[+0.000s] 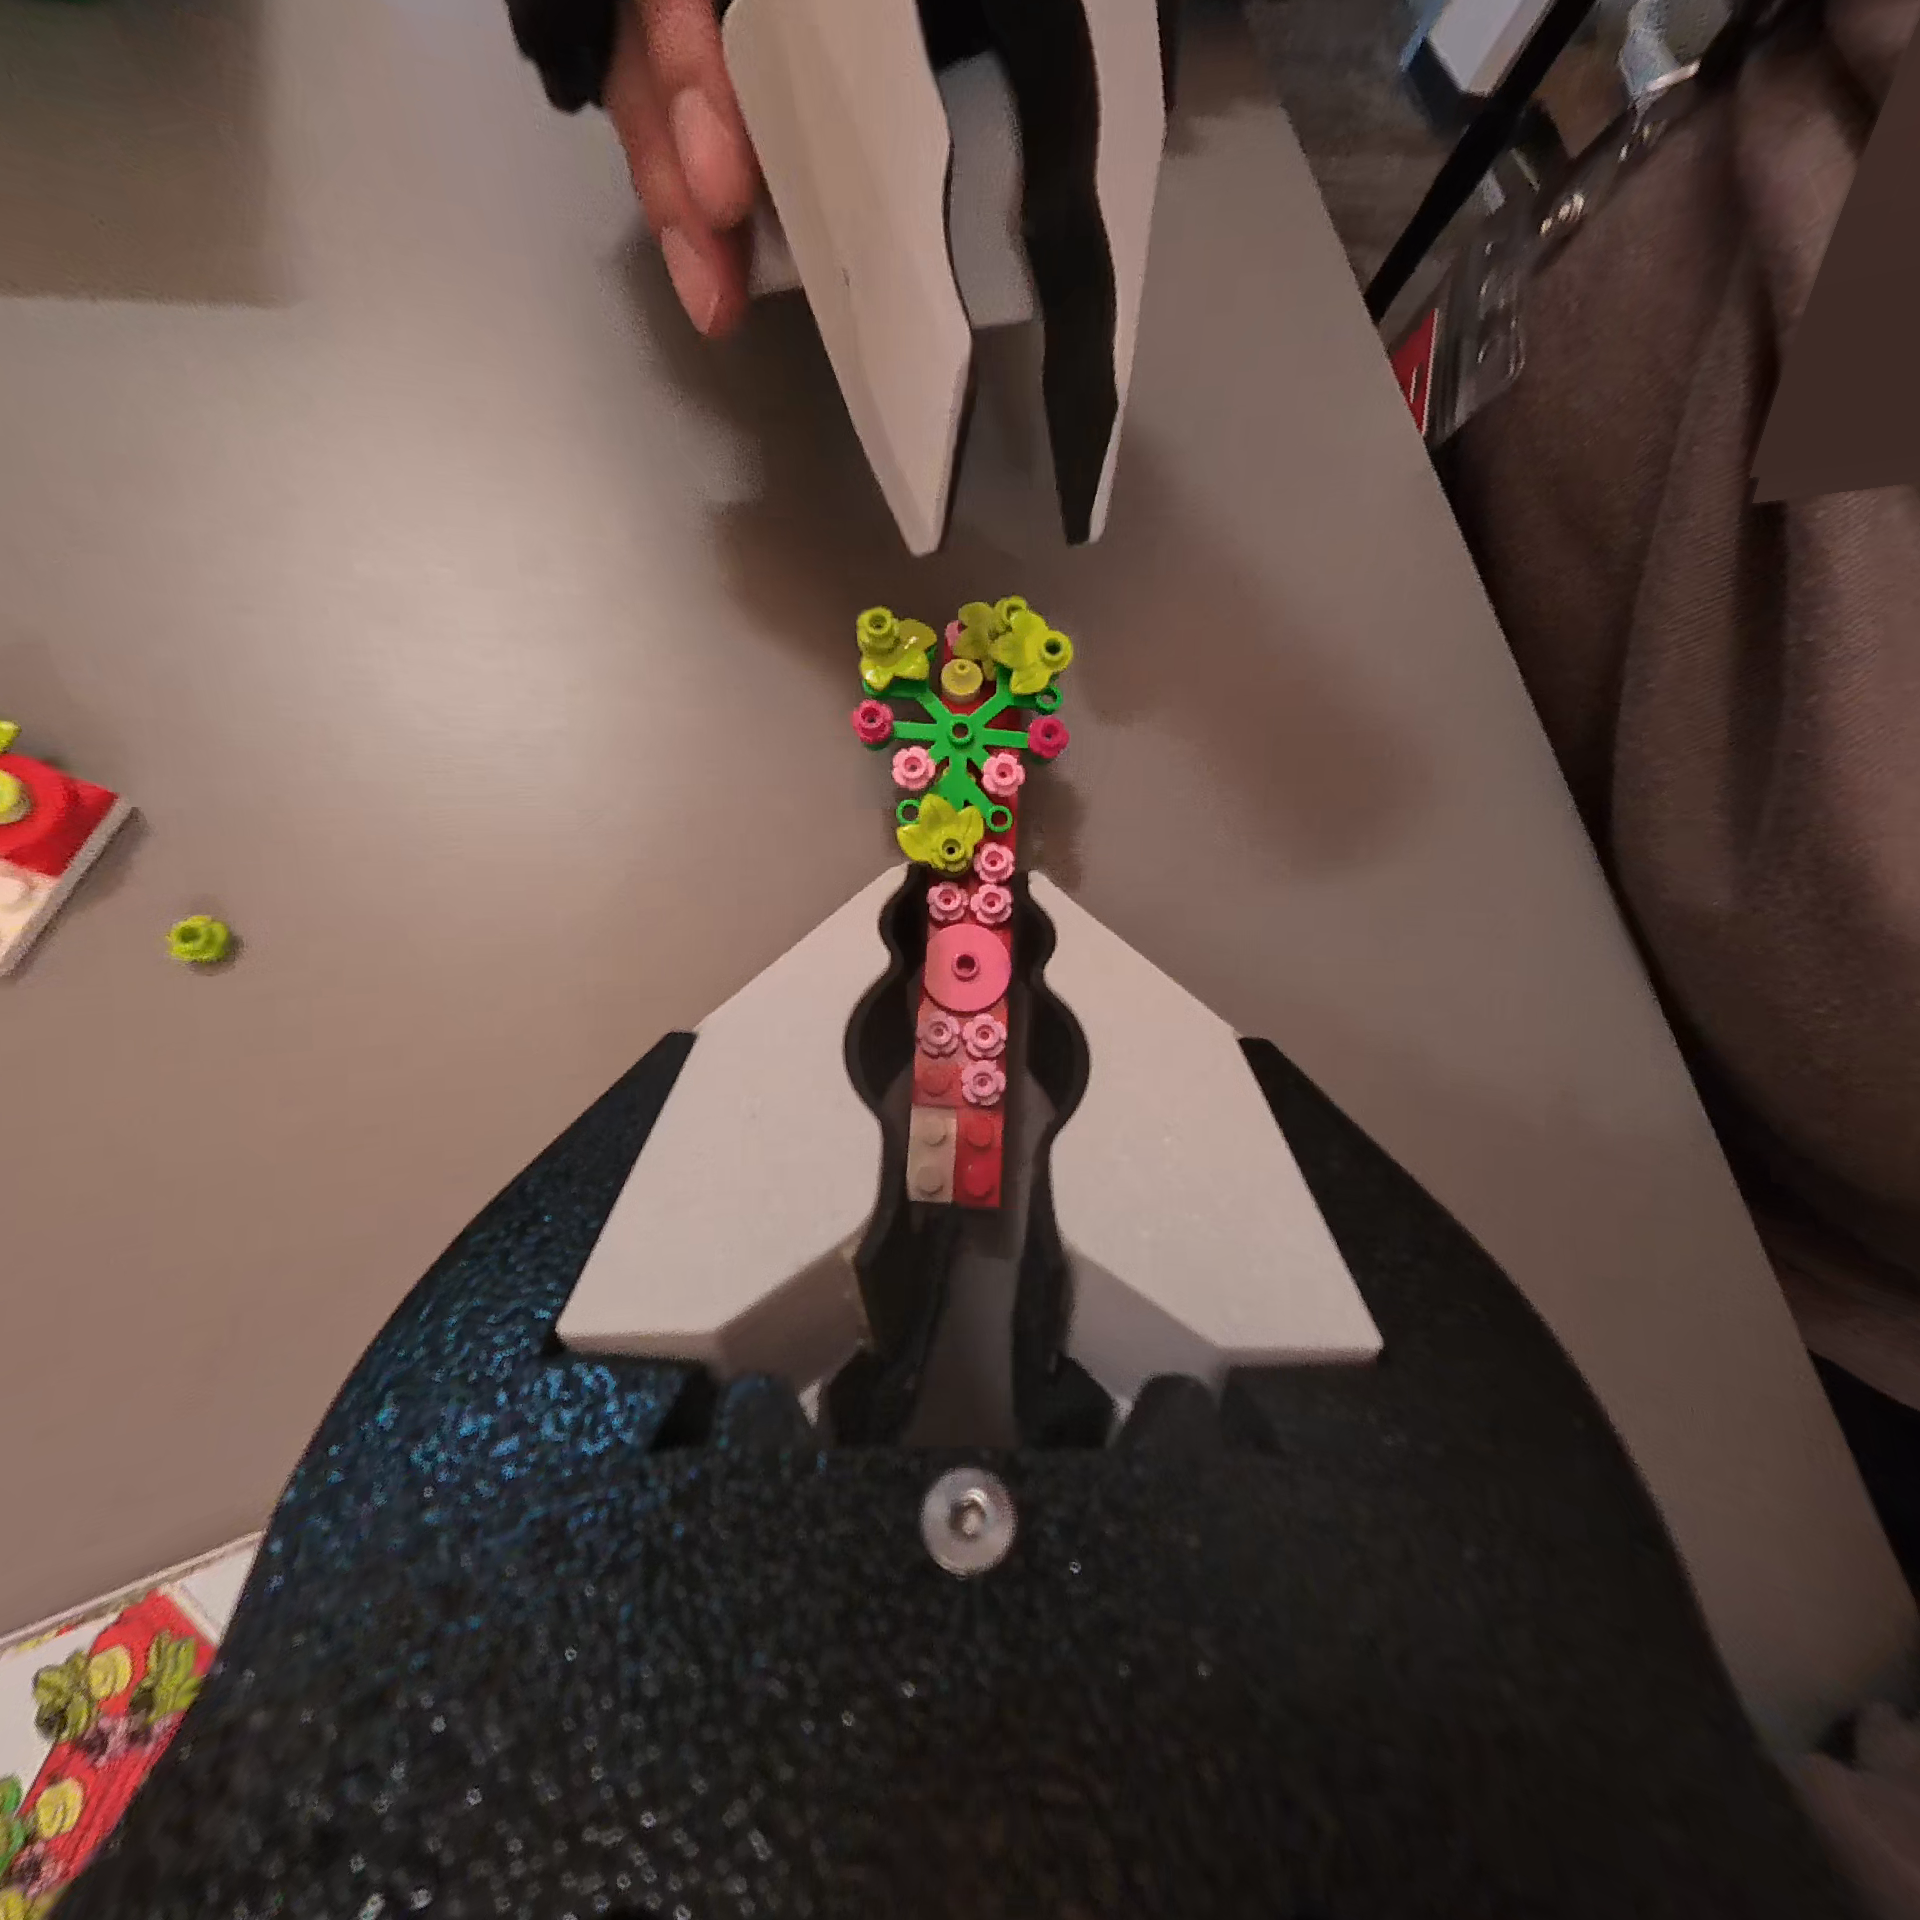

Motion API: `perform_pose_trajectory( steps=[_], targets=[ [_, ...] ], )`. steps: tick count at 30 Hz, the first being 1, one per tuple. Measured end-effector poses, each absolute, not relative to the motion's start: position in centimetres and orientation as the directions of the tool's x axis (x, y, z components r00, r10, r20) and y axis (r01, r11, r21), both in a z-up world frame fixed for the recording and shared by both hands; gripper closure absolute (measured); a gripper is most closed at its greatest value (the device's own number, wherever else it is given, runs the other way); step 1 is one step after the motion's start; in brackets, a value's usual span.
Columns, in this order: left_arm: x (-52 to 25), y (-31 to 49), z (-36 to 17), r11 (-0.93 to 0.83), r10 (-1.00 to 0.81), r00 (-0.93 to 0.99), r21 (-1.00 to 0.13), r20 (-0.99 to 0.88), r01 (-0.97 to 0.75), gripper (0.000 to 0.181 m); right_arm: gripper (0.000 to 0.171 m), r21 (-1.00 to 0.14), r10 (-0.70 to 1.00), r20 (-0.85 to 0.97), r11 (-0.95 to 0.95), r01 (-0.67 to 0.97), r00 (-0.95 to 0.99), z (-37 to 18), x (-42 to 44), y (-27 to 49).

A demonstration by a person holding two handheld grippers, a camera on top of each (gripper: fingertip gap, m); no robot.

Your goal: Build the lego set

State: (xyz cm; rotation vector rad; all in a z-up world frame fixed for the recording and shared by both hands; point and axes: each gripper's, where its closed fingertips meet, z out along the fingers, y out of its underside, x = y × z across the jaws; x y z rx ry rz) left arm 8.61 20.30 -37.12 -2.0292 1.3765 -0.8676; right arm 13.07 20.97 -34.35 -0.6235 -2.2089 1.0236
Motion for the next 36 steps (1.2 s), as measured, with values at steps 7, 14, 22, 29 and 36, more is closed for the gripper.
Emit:
perform_pose_trajectory(
  steps=[7, 14, 22, 29, 36],
  targets=[
    [6.6, 21.0, -34.1, -0.396, -0.902, 0.375, -0.759, 0.216, -0.516, 0.168, 0.128, -0.546, 0.476, 0.785, 0.833, -0.082, -0.396, -31.7, 10.8, 21.2],
    [6.2, 20.6, -32.4, -0.416, -0.890, 0.381, -0.785, 0.249, -0.459, 0.168, 0.132, -0.313, 0.291, 0.942, 0.942, -0.124, -0.165, -29.7, 9.9, 20.9],
    [6.4, 20.3, -32.7, -0.435, -0.887, 0.367, -0.774, 0.281, -0.460, 0.168, 0.146, -0.225, 0.205, 0.964, 0.969, -0.105, -0.172, -30.5, 9.8, 20.9],
    [6.3, 20.2, -32.7, -0.441, -0.885, 0.368, -0.772, 0.287, -0.459, 0.168, 0.150, -0.216, 0.195, 0.964, 0.970, -0.107, -0.179, -30.8, 9.9, 21.0],
    [6.5, 20.1, -32.8, -0.443, -0.885, 0.360, -0.769, 0.294, -0.460, 0.168, 0.155, -0.207, 0.185, 0.965, 0.972, -0.110, -0.187, -31.1, 9.9, 20.8]
  ],
)
